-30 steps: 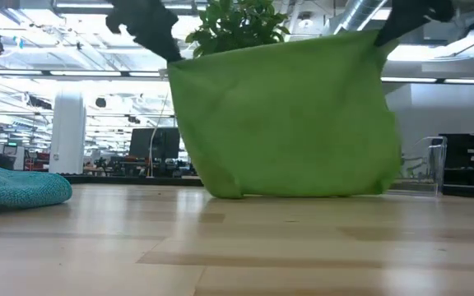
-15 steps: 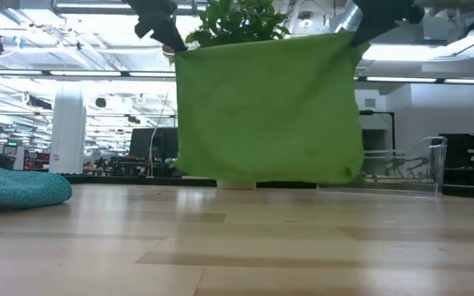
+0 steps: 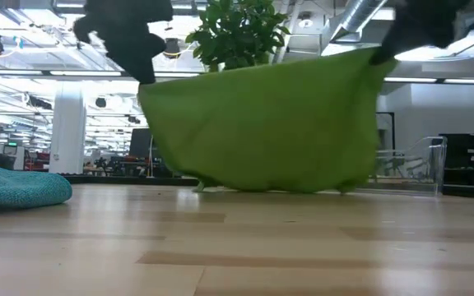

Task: Fold microfiber towels
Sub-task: Fold the green microfiber towel

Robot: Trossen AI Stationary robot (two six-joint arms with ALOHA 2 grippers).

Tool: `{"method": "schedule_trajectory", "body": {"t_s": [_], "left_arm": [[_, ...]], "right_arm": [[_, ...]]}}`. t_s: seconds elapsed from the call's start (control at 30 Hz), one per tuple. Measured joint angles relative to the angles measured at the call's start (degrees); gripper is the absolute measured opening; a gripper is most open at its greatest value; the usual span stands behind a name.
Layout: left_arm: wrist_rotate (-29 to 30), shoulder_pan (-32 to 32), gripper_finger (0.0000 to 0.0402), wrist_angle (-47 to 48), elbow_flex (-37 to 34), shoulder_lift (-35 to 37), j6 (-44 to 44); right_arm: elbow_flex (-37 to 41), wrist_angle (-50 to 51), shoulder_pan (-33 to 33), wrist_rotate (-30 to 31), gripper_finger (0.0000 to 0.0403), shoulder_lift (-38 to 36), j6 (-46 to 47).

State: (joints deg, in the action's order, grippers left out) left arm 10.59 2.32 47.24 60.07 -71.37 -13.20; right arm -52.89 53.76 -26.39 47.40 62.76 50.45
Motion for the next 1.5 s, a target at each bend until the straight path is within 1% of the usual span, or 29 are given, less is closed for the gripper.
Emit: {"method": "schedule_trajectory", "body": {"t_s": [0.13, 0.3, 0.47, 0.57, 0.7, 0.8, 1.0, 1.13, 1.27, 1.37, 1.5], "left_arm": [[1.19, -9.52, 0.0000, -7.56, -4.68, 0.00, 9.75], [2.35, -21.06, 0.0000, -14.56, -7.76, 0.02, 20.40], [2.76, -29.71, 0.0000, -18.37, -9.93, 0.02, 28.15], [4.28, -32.29, 0.0000, -18.96, -10.54, 0.02, 32.28], [8.36, -31.95, 0.0000, -19.56, -12.09, 0.02, 33.58], [9.64, -29.75, 0.0000, -21.41, -14.19, 0.02, 31.44], [14.00, -24.79, 0.0000, -21.55, -17.02, 0.02, 31.73], [12.17, -21.66, 0.0000, -22.35, -18.39, 0.00, 29.67], [11.62, -19.92, 0.0000, -22.53, -18.92, 0.00, 28.69], [11.67, -18.91, 0.0000, -22.72, -19.41, 0.00, 28.66], [10.30, -18.28, 0.0005, -24.10, -20.80, 0.00, 28.47]], "right_arm": [[0.63, 0.00, -9.21, -1.42, 0.0015, 2.42, 9.17], [0.78, -0.61, -18.30, -4.30, 0.0023, 9.56, 19.30], [0.80, -1.86, -24.56, -7.42, 0.0018, 17.27, 28.03], [0.78, -2.65, -26.15, -8.14, 0.0020, 19.87, 31.12], [0.80, -1.34, -25.03, -10.56, 0.0026, 21.01, 32.16], [0.80, 0.30, -22.80, -11.09, 0.0023, 20.99, 32.17], [0.80, 4.65, -16.87, -11.52, 0.0020, 20.46, 31.53], [0.80, 4.90, -12.39, -12.83, 0.0032, 20.48, 26.89], [0.80, 2.73, -9.06, -13.38, 0.0034, 20.48, 22.80], [0.80, 3.04, -7.27, -13.46, 0.0031, 20.71, 22.55], [0.78, 3.18, -5.59, -14.34, 0.0030, 20.97, 22.52]]}}
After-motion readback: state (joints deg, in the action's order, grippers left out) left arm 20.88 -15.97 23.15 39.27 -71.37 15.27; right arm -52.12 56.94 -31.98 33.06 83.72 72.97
